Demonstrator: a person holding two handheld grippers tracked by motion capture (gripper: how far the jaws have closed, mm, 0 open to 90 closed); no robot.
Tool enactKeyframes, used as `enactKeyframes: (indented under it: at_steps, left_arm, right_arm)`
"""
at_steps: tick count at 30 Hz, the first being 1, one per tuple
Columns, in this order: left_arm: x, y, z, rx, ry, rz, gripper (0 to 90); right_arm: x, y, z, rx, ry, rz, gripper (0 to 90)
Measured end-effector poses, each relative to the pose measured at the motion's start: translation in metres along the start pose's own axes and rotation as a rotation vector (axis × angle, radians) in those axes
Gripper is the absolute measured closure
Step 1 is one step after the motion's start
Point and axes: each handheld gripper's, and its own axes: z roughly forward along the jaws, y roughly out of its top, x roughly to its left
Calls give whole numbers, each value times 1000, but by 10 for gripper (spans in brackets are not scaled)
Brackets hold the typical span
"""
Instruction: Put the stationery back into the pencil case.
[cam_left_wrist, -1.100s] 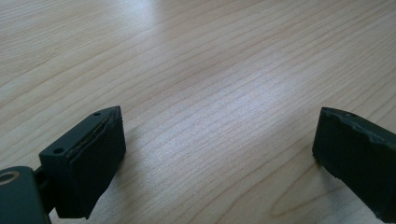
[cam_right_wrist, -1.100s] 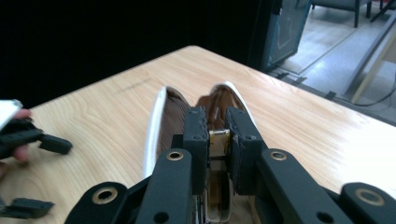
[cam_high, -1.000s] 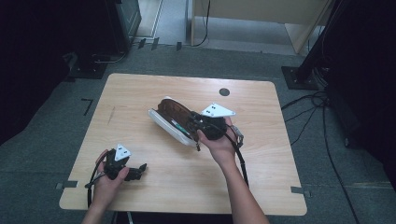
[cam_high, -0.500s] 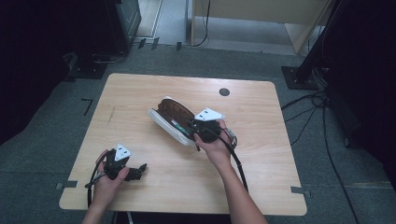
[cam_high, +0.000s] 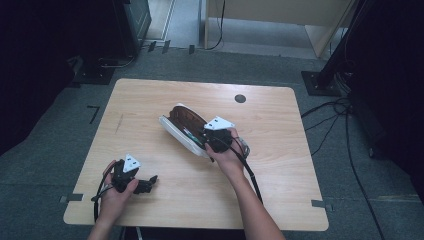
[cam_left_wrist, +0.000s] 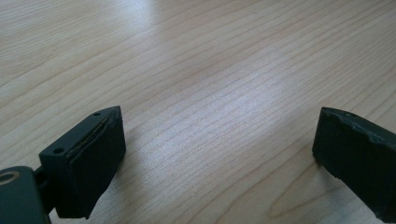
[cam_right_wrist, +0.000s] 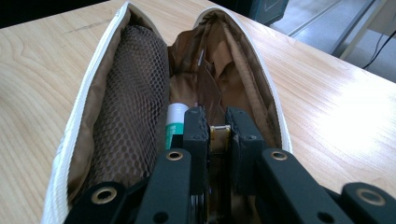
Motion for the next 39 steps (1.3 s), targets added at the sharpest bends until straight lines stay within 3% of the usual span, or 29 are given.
enactKeyframes:
  at_steps: [17,19,24,30,35,39]
  left_arm:
    - [0,0,0,1,1,1,29]
    - [0,0,0,1,1,1,29]
    - [0,0,0,1,1,1,29]
    - [0,1,1,-1,2,-1,29]
    - [0,1,1,1,2,-1,29]
    - [0,1,1,1,2,-1,29]
  right_arm:
    - [7,9,14,18,-30,-3,785]
    - [7,10,16,24,-17,14,783]
    - [12,14,22,46,0,-7,780]
    - [10,16,33,51,31,38,752]
    - [13,16,45,91,31,16,726]
    - [12,17,47,92,13,30,674]
